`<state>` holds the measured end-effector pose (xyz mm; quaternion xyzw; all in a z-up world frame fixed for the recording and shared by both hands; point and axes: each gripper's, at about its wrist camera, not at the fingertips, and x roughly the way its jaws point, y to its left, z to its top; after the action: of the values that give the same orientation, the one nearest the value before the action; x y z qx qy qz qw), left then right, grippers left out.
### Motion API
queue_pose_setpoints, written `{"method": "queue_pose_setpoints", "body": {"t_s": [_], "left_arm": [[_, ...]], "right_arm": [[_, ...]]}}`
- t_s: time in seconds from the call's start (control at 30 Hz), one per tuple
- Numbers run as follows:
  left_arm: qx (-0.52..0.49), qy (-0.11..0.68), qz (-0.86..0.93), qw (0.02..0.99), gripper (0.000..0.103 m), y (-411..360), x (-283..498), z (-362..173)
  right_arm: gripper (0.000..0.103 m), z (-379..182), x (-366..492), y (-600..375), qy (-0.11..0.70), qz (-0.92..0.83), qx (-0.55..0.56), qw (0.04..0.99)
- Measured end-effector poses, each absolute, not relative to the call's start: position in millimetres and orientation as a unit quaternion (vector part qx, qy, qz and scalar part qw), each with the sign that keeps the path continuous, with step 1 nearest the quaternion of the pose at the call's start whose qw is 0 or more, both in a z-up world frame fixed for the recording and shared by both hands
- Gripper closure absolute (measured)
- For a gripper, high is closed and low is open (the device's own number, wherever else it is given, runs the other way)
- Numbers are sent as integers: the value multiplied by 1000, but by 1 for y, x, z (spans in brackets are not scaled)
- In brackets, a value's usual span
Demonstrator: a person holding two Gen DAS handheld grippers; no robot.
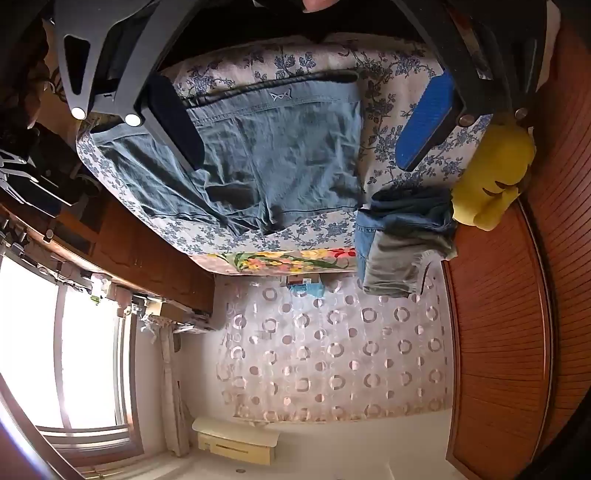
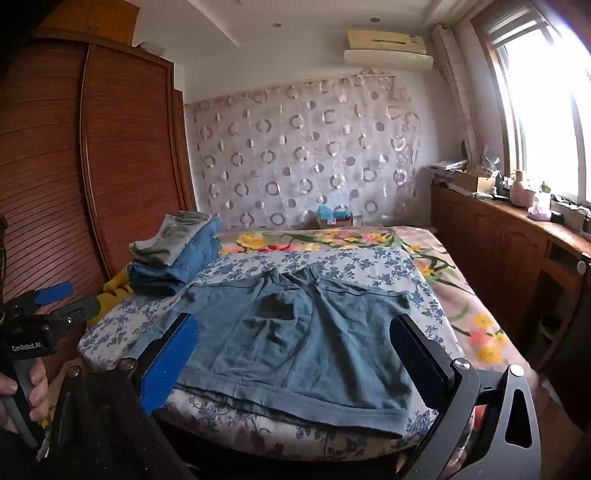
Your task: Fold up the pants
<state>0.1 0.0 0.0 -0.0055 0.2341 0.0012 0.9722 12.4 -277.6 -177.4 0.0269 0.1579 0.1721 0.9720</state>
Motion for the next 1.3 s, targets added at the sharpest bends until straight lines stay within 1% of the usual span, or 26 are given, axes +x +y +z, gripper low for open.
{"method": "queue_pose_setpoints", "body": {"t_s": [1.3], "left_arm": [[-6, 226, 1, 974, 0, 0, 0, 0]], "right_arm": [[0, -177, 8, -275, 150, 180, 28, 972]]}}
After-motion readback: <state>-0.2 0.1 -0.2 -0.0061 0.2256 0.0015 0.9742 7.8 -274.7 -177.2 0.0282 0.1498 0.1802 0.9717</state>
